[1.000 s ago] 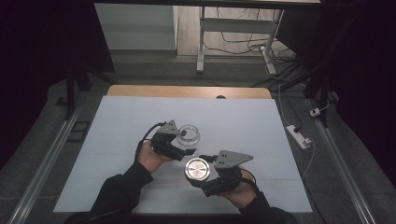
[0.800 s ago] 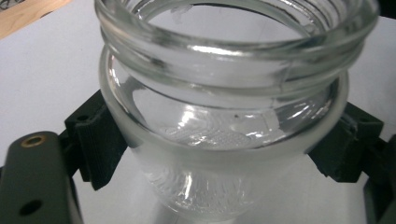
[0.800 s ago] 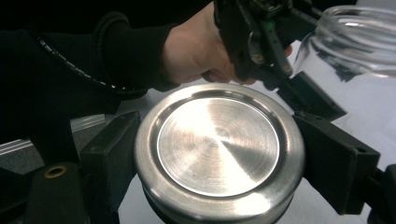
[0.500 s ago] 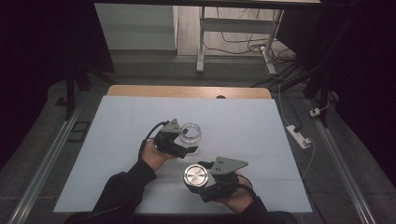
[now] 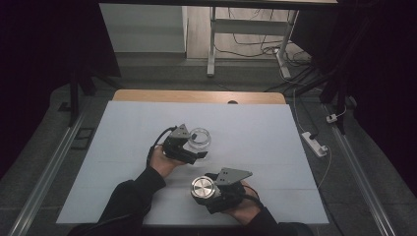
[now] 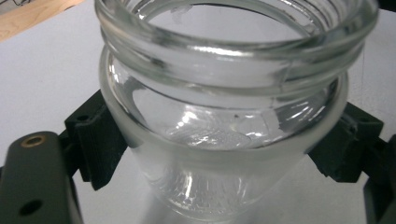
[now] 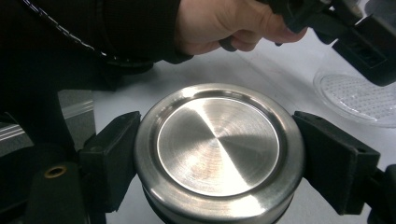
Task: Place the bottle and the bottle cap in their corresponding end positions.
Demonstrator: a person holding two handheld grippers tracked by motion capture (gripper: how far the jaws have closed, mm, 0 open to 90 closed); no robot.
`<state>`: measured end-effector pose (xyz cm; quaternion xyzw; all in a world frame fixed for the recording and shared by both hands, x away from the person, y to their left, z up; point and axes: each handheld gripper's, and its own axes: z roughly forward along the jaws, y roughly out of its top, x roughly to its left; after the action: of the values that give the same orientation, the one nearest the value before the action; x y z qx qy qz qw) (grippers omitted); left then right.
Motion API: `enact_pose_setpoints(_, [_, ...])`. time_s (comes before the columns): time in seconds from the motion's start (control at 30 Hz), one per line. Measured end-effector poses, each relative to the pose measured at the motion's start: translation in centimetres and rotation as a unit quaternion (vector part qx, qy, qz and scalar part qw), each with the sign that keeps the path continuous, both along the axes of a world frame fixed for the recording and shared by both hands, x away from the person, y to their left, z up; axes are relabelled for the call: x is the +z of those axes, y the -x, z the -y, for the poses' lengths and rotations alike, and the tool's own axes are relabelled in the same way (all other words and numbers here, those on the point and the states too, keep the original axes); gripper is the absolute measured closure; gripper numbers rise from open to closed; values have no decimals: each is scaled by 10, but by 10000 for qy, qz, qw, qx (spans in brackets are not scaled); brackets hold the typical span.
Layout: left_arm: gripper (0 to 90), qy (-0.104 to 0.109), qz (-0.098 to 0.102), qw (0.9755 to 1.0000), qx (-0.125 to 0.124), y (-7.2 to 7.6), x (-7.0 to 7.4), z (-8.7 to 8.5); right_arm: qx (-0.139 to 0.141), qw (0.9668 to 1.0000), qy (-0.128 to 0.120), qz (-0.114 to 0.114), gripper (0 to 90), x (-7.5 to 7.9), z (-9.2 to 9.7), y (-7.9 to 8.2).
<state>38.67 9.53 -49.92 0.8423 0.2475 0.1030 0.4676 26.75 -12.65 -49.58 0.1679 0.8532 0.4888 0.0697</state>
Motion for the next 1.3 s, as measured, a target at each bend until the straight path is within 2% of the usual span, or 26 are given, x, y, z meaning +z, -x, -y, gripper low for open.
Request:
enact_pose_setpoints(0.27, [158,-107,7,9999,100,-11,-9,3,-12,9999,109,-97,183,-14,-7,-6])
enact_pose_setpoints(0.57, [158,-3,-80,9996,282,-29,-19,4,-109,9995,252,-179,182,-25,-13,-18])
enact_pose_setpoints(0.93, [158,-150,-80,9990,425,-36,-25,5,-248,9982,437,-318,182,-37,-17,-32])
enact_pose_setpoints(1.23, [158,-178,-59,9982,577,-41,-27,2,-295,9973,600,-309,181,-41,-22,-36])
enact_pose_setpoints(1.3, [157,-170,-54,9981,589,-42,-28,2,-326,9968,627,-367,181,-42,-23,-38])
